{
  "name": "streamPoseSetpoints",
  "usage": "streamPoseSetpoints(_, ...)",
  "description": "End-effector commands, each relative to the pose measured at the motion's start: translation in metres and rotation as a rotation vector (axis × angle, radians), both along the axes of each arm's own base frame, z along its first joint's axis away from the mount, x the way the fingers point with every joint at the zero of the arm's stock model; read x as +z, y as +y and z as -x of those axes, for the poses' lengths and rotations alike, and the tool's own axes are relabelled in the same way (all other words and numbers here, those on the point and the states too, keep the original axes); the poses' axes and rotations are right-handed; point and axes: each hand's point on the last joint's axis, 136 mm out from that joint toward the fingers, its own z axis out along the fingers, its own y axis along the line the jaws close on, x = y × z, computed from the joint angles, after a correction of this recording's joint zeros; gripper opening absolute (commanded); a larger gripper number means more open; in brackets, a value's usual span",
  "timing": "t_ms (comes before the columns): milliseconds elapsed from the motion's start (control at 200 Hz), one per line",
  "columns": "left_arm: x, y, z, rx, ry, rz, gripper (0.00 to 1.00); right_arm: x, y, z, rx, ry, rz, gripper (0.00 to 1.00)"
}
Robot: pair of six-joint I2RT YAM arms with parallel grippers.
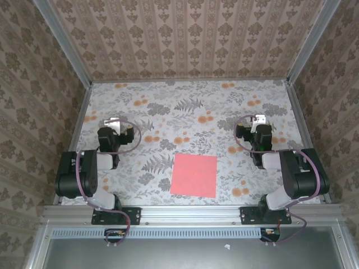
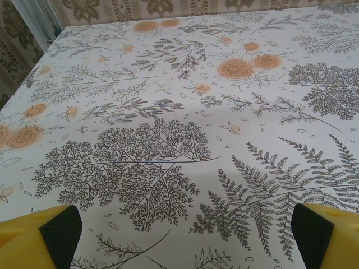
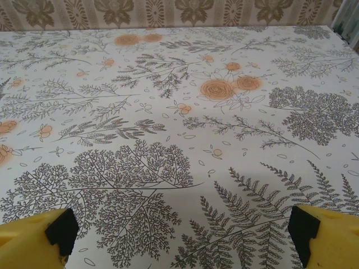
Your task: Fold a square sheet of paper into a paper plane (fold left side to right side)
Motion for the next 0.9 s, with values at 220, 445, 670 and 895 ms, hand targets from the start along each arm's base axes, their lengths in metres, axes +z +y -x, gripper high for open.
streamPoseSetpoints(220,0.01,-0.002,-0.006,-0.007,-0.027,-0.02,1.0,0.009,0.003,-0.006,0.011,-0.036,-0.015,1.0)
streamPoseSetpoints(445,0.01,-0.002,-0.006,-0.007,-0.028,-0.02,1.0,0.009,0.002,-0.006,0.021,-0.037,-0.035,1.0)
streamPoseSetpoints(670,0.011,-0.003,-0.006,-0.009,-0.033,-0.019,1.0,0.01,0.002,-0.006,0.022,-0.04,-0.036,1.0)
streamPoseSetpoints(895,0.061,-0.007,0.009,0.001,-0.091,-0.055,1.0,0.046,-0.008,-0.001,-0.048,-0.008,-0.046,1.0)
